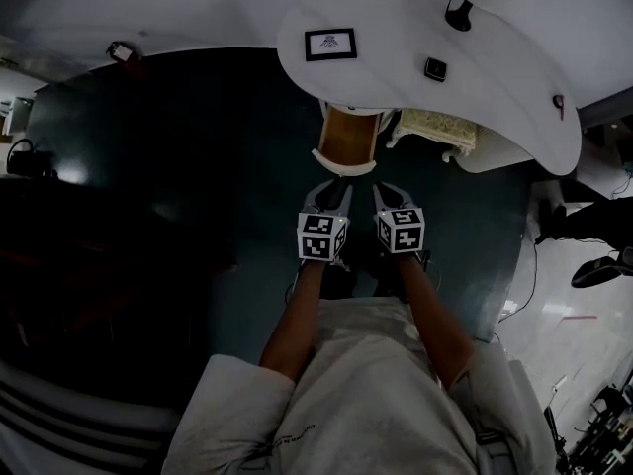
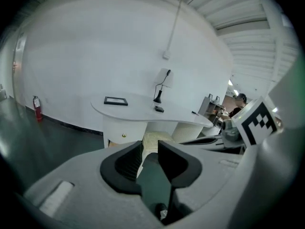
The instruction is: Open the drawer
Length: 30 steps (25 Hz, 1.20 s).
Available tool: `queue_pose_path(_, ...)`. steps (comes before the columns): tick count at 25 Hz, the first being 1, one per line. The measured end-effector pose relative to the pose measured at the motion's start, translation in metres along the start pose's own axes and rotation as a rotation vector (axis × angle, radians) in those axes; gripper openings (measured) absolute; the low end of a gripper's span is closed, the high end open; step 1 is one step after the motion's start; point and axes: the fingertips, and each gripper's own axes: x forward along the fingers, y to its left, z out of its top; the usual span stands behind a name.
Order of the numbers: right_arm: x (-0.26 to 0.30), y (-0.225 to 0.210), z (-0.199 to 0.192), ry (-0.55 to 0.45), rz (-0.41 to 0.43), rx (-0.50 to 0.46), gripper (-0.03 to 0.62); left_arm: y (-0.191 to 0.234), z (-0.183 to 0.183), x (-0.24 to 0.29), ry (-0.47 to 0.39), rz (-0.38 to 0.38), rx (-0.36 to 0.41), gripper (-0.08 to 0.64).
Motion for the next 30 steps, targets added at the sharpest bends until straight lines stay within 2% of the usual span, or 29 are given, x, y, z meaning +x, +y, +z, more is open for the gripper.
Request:
queue_pose_path(3,-0.008,0.019,0.004,-0.042,-0.006,-0.007,0.015,-0.001,0.001,-0.025,-0.01,-0.017,-0.017,0.109)
queue_pose_path(7,-0.021,0.04,-0.013,-0.073,-0.026,0.036,0.015,-0.01,-0.027,-0.057,-0.008,-0.054,-0.067,0.109)
queue_pose_path(10,-0.032,0.053,-0.028,-0.068,-0.048,0.042,0.015,-0.015,-0.037,-0.069,0.003,-0.1,-0.01,0.109)
queue_pose_path(13,-0.034,0.058,-0.035,-0.039,-0.053,0.003,0.015,0.0,-0.029,-0.071,-0.012,-0.077,0.02,0.109)
queue_pose_path(25,-0.036,0.068,-0.029,-0.031,-0.037,-0.082,0.015,0.017,-0.021,-0.079,-0.049,-0.047,0.006,0.109)
queue_pose_path(30,-0.036,0.051,-0.025,-0.055,-0.075,-0.056,0.015,0.014,-0.022,-0.076,-0.046,-0.057,0.027,0.109)
